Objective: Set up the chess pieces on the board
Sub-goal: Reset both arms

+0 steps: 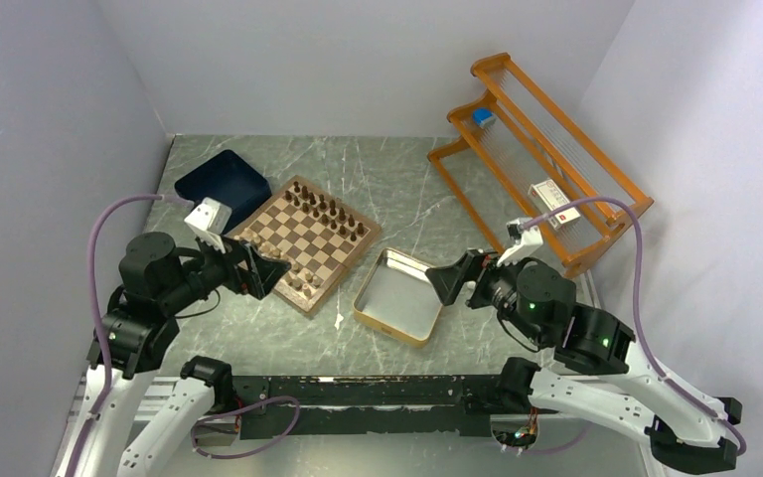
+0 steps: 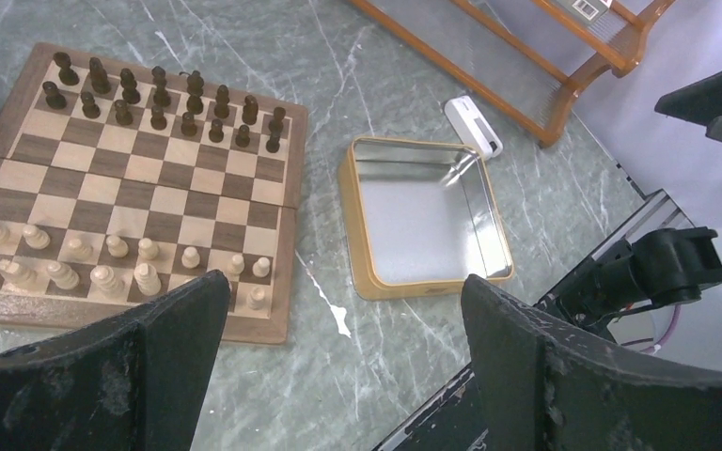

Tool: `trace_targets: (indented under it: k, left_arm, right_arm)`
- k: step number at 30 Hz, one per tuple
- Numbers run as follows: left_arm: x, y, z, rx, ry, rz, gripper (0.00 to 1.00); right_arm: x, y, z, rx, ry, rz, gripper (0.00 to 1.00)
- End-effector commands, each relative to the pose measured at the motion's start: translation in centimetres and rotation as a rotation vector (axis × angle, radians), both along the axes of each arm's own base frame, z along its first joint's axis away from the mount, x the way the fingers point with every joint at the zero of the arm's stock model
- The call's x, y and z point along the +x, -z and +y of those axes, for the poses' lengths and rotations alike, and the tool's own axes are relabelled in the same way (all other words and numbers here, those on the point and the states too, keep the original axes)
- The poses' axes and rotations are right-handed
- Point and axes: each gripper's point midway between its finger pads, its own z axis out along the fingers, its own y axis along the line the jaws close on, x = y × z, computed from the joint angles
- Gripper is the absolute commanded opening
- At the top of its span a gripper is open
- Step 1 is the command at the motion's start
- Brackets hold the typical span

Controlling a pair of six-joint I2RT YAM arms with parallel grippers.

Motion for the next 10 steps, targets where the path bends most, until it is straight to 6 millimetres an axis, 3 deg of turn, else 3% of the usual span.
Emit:
trace_targets:
  k: [1, 10]
  left_arm:
    - [-0.75, 0.73, 0.59, 0.015, -0.028, 0.04, 0.97]
    - [-0.7, 0.63, 0.77, 0.024, -0.038, 0.036, 0.97]
  right_arm:
    - [-0.03, -1.54, -0.23, 0.032, 0.011, -0.008, 1.0]
    - [0.25, -1.55, -0.53, 0.06, 0.049, 0.002, 1.0]
